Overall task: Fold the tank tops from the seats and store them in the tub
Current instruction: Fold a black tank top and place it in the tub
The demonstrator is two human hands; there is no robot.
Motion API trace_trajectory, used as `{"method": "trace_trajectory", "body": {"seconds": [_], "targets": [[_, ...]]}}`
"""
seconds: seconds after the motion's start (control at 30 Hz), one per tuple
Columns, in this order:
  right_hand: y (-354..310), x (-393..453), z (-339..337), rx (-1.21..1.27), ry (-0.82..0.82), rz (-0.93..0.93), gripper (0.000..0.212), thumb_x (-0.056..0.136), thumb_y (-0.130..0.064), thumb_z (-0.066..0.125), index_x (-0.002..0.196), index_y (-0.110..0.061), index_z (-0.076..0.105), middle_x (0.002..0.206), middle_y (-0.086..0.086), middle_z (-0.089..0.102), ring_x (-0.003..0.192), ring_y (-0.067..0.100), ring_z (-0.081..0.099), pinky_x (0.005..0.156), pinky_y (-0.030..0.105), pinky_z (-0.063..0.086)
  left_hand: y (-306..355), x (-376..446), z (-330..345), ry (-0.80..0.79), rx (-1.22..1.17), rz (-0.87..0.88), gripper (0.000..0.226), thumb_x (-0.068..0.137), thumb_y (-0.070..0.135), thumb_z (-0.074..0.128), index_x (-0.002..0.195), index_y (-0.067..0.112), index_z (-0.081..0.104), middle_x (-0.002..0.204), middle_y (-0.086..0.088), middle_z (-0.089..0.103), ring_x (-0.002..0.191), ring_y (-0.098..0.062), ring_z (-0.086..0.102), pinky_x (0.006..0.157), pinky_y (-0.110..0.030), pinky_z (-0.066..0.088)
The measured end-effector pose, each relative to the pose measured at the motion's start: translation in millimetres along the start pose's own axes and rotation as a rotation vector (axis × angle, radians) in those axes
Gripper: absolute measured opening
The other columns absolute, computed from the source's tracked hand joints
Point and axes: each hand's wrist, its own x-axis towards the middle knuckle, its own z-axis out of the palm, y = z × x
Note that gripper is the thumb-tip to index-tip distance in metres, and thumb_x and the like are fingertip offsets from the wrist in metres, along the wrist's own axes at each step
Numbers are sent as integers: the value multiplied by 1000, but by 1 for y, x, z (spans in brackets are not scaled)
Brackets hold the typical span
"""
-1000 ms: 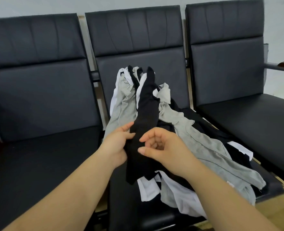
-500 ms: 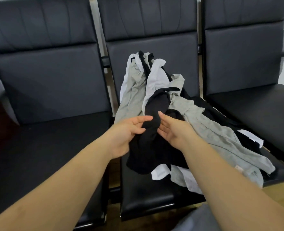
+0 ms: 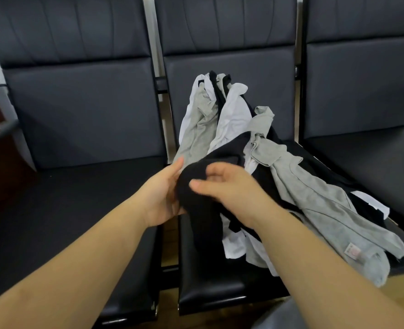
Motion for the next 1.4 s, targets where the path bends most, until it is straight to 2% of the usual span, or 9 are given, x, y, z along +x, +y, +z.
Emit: {"method": "trace_trajectory", "body": {"seconds": [0.13, 0.3, 0.4, 0.53, 0.77, 0.93, 1.1, 1.23, 1.4], "targets": [[0, -12, 17, -255, -115, 276, 31, 88, -38, 66, 103, -10, 65, 101, 10, 72, 94, 22, 70, 93, 40, 54, -2, 3, 2, 116, -5, 99, 21, 94, 21, 56, 107, 12, 69, 101, -13, 72, 86, -24, 70, 75, -35, 53], [6, 1, 15, 399, 86, 575, 86, 80, -68, 55, 141, -10, 39, 139, 20, 48, 127, 36, 48, 102, 54, 39, -1, -3, -7, 159, -163, 179, 26, 99, 18, 49, 117, 14, 66, 107, -9, 72, 98, -25, 68, 82, -39, 53], [14, 10, 16, 673, 260, 549, 72, 84, -55, 63, 139, -12, 44, 134, 19, 52, 123, 33, 52, 101, 49, 40, -3, -12, -13, 107, -236, 160, 29, 98, 18, 46, 121, 13, 63, 108, -6, 72, 95, -21, 70, 78, -34, 56], [16, 11, 23, 797, 321, 454, 28, 87, -18, 69, 112, -6, 63, 90, 15, 72, 82, 28, 69, 72, 36, 56, -14, -35, -20, 77, -258, 105, 38, 86, 24, 54, 120, 11, 65, 116, -8, 70, 102, -23, 68, 84, -35, 52], [26, -11, 72, 216, 50, 180, 16, 85, -15, 71, 100, -15, 70, 98, 4, 74, 93, 20, 71, 82, 33, 56, -42, -70, -63, 187, -168, 26, 50, 75, 53, 55, 99, 15, 74, 104, -8, 74, 90, -23, 72, 79, -38, 49], [45, -15, 93, -104, -213, 377, 27, 87, -44, 66, 105, -25, 69, 107, -5, 72, 101, 14, 67, 93, 34, 52, -75, -83, -85, 302, -160, 61, 36, 81, 27, 63, 112, 9, 68, 113, -16, 70, 100, -29, 69, 84, -40, 52], [53, -2, 93, -495, -112, 345, 55, 79, -59, 66, 117, -19, 63, 112, -5, 67, 97, 13, 63, 80, 28, 51, -79, -90, -99, 391, -301, 107, 23, 95, 20, 55, 111, 11, 69, 107, -13, 72, 96, -28, 71, 77, -40, 54], [74, 12, 87, -948, 63, 122, 77, 74, -58, 72, 132, -19, 42, 132, 3, 46, 115, 21, 53, 92, 32, 45, -82, -92, -102, 464, -361, 130, 21, 97, 23, 54, 110, 14, 68, 104, -12, 73, 94, -30, 71, 74, -41, 56], [96, 21, 88, -912, -225, 80, 84, 86, -45, 66, 152, -26, 19, 149, 3, 39, 130, 22, 46, 103, 29, 39, -83, -96, -107, 562, -386, 156, 23, 98, 25, 55, 116, 17, 66, 106, -9, 72, 95, -29, 69, 72, -40, 57]]}}
